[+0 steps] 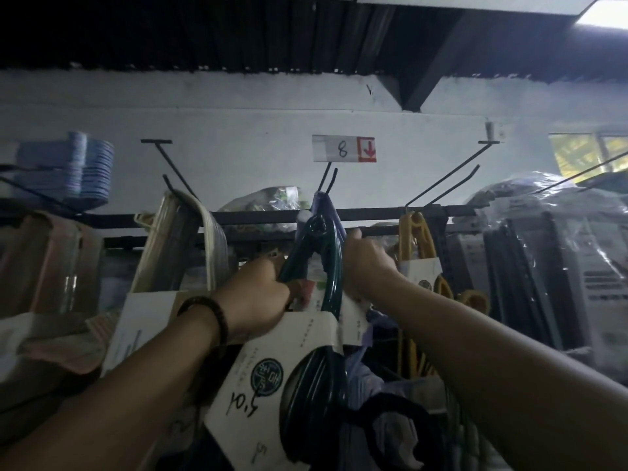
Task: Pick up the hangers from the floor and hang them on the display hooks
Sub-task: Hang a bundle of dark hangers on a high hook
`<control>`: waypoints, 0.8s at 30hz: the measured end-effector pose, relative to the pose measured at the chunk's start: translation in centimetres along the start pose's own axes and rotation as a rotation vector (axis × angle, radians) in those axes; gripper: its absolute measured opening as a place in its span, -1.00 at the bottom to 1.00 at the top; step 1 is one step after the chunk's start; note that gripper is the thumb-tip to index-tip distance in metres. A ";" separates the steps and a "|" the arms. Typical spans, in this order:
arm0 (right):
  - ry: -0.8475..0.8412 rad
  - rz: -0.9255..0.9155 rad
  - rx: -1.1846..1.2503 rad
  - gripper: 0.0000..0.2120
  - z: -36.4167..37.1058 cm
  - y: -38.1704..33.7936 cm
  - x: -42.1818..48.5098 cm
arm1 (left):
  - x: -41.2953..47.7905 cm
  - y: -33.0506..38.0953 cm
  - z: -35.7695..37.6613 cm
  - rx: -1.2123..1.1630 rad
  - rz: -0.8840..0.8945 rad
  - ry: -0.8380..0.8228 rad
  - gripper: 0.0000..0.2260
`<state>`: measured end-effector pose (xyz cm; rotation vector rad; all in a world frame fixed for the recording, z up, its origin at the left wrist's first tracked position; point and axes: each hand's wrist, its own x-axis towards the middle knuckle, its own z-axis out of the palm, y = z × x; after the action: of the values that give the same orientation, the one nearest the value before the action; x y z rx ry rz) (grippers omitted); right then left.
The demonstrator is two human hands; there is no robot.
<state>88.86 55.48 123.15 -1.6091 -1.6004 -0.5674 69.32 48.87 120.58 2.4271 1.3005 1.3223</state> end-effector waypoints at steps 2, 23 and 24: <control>-0.097 -0.004 0.010 -0.59 0.6 0.1 0.7 | 0.0 -0.4 0.0 0.003 -0.030 0.005 -0.79; -0.297 -0.021 -0.132 -0.76 -16.9 4.6 -8.2 | 2.9 10.2 8.8 -0.396 0.055 0.029 -0.75; -0.232 -0.040 -0.210 -0.75 -16.9 5.6 -8.2 | 2.8 11.0 9.7 -0.383 0.074 0.042 -0.73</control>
<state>96.94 37.82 125.66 -1.8570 -1.7944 -0.6045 84.11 46.77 121.13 2.2092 0.8719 1.4874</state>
